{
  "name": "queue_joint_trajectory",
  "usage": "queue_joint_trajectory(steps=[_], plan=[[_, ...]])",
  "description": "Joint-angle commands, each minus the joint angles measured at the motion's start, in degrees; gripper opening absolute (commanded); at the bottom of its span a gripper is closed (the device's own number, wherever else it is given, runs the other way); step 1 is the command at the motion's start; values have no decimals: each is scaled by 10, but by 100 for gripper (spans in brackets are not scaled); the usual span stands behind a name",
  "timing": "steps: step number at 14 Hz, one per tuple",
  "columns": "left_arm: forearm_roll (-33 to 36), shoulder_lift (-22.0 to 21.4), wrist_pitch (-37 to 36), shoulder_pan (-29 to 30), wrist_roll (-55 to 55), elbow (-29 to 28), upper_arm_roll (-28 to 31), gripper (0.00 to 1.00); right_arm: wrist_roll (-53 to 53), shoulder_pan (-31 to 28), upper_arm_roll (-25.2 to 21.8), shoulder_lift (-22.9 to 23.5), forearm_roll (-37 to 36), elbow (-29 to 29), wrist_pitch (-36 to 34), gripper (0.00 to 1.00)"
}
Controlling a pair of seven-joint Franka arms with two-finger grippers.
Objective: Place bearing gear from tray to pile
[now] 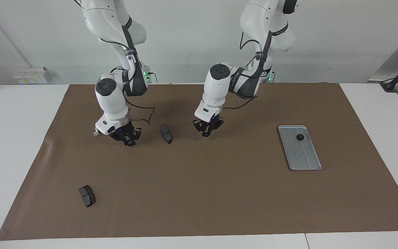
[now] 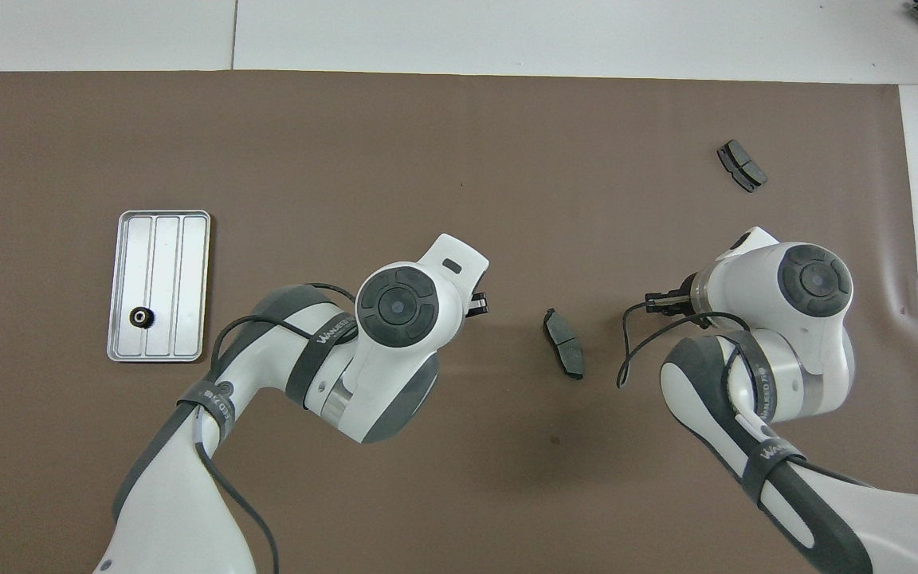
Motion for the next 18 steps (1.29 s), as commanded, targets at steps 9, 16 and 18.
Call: queue_joint_trajectory(steps=[9,16,18], plan=[[-1,55,35,-37,-5,41,10,53,-22,-22,9,1,3,-4,7,84],[18,54,-28,-16,-1,71,17,88,5,-8,11,-4,6,36,-26,97],[25,40,-40,30,4,73,17,88,34,11,11,-1,6,43,-26,97]])
